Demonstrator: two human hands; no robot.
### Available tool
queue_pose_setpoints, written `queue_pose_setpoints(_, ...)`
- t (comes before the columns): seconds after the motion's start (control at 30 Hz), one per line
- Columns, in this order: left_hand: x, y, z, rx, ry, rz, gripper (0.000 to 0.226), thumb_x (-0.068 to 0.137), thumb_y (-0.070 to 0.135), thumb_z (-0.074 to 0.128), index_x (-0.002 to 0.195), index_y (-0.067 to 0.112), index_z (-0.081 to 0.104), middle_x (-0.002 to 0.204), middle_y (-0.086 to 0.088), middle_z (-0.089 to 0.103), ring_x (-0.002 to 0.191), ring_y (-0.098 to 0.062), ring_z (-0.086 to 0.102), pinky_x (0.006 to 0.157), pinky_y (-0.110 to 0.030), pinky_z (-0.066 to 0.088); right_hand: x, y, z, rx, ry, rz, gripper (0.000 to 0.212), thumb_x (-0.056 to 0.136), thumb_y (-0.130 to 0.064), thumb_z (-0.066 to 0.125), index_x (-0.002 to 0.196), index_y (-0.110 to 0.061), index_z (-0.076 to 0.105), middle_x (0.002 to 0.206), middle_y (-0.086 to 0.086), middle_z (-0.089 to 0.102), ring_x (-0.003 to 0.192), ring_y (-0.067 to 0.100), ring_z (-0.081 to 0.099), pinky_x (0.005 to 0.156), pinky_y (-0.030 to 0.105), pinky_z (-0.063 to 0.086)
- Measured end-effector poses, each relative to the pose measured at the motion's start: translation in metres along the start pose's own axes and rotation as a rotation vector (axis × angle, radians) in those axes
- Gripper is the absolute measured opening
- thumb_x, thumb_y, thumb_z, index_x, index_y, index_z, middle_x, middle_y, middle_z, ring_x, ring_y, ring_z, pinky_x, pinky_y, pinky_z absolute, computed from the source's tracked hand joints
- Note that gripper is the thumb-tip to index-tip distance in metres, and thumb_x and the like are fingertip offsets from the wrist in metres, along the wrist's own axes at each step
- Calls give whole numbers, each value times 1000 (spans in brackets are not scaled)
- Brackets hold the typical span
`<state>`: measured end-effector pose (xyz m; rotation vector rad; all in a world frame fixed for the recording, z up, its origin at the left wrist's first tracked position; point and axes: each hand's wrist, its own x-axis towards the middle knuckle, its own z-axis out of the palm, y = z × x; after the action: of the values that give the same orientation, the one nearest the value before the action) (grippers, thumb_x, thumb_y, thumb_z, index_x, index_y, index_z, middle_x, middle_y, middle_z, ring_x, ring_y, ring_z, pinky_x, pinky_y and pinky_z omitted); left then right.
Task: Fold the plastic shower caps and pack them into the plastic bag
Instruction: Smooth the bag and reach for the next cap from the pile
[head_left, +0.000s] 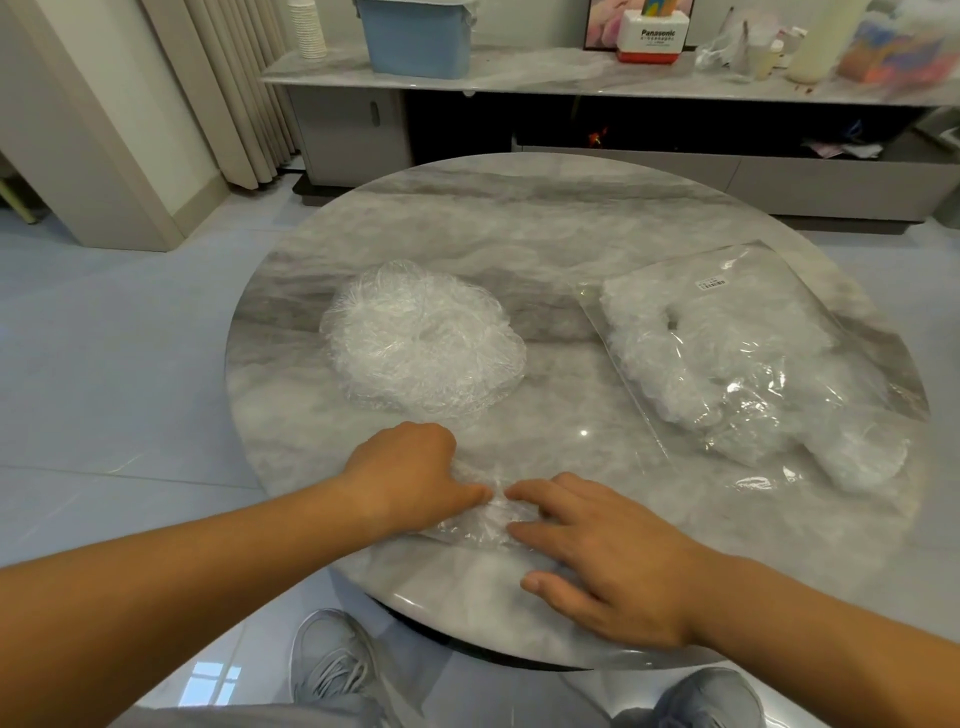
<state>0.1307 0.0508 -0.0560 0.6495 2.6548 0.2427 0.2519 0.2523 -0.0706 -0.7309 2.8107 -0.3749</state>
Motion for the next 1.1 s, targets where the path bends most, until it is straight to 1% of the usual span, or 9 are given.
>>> queue_pose_setpoints(0.07, 3, -1, 0, -148, -32, -3, 40, 82, 54, 73, 76, 19, 56, 75, 5, 60, 72, -13, 59, 62, -28, 45, 0, -3, 1, -29, 1, 7, 52, 102, -57, 33, 138, -26, 54, 150, -4, 38, 123, 16, 44, 104, 30, 39)
queue_pose_setpoints(0.23, 0, 8, 1, -701, -5, -91, 22, 83, 22, 81, 79, 15, 60, 72, -1, 63, 63, -12, 61, 56, -25, 49, 3, -5, 4, -80, -23, 51, 60, 103, -62, 19, 152, -32, 35, 158, -10, 26, 135, 15, 28, 112, 32, 26)
queue_pose_setpoints(0.4, -9, 19, 0, -1119, -42, -116, 11, 89, 5, 73, 92, 5, 63, 69, -9, 62, 53, -12, 62, 48, -24, 50, 4, -2, 7, -114, 17, 92, 63, 102, -64, 17, 150, -29, 38, 160, -5, 29, 137, 20, 29, 112, 35, 26)
queue_pose_setpoints(0.5, -13, 26, 1, -1144, -102, -87, 15, 91, 6, 71, 104, 1, 65, 65, -6, 64, 55, -12, 64, 52, -24, 52, 1, -3, 9, -41, 22, 54, 60, 101, -64, 24, 150, -32, 38, 160, -5, 23, 136, 16, 29, 114, 32, 27)
queue_pose_setpoints(0.63, -14, 29, 6, -1084, -235, -74, 23, 91, 18, 74, 113, 14, 68, 81, -4, 68, 71, -12, 66, 72, -30, 59, -9, 2, -1, 222, 181, 19, 39, 96, -46, 51, 131, -30, 59, 135, -10, 48, 115, 6, 53, 93, 27, 49)
queue_pose_setpoints(0.77, -13, 36, 5, -1145, -315, -112, 17, 97, 18, 63, 111, 11, 70, 92, -6, 67, 72, -13, 66, 83, -38, 62, -8, 15, -9, 200, 408, 222, 32, 94, -40, 50, 115, -23, 65, 113, -10, 58, 107, 11, 58, 92, 28, 48)
queue_pose_setpoints(0.9, -10, 37, 4, -1126, -341, -143, 22, 96, 6, 56, 108, 13, 72, 98, -11, 65, 76, -16, 64, 83, -41, 62, -3, 24, -18, 106, 260, 629, 47, 98, -47, 51, 136, -20, 49, 120, -2, 56, 114, 19, 55, 91, 29, 45)
queue_pose_setpoints(1.0, -9, 38, 4, -1110, -359, -138, 30, 96, 4, 49, 110, 14, 73, 92, -9, 68, 75, -15, 67, 88, -43, 61, 2, 24, -19, 172, 175, 724, 41, 95, -55, 54, 115, -20, 55, 91, -6, 58, 89, 17, 58, 72, 30, 43)
queue_pose_setpoints(1.1, -10, 38, 2, -1089, -367, -126, 32, 96, 4, 47, 113, 16, 71, 88, -6, 70, 77, -14, 69, 91, -42, 60, 6, 23, -19, 344, 192, 759, 27, 91, -47, 62, 91, -20, 58, 78, -10, 58, 75, 12, 56, 63, 26, 40)
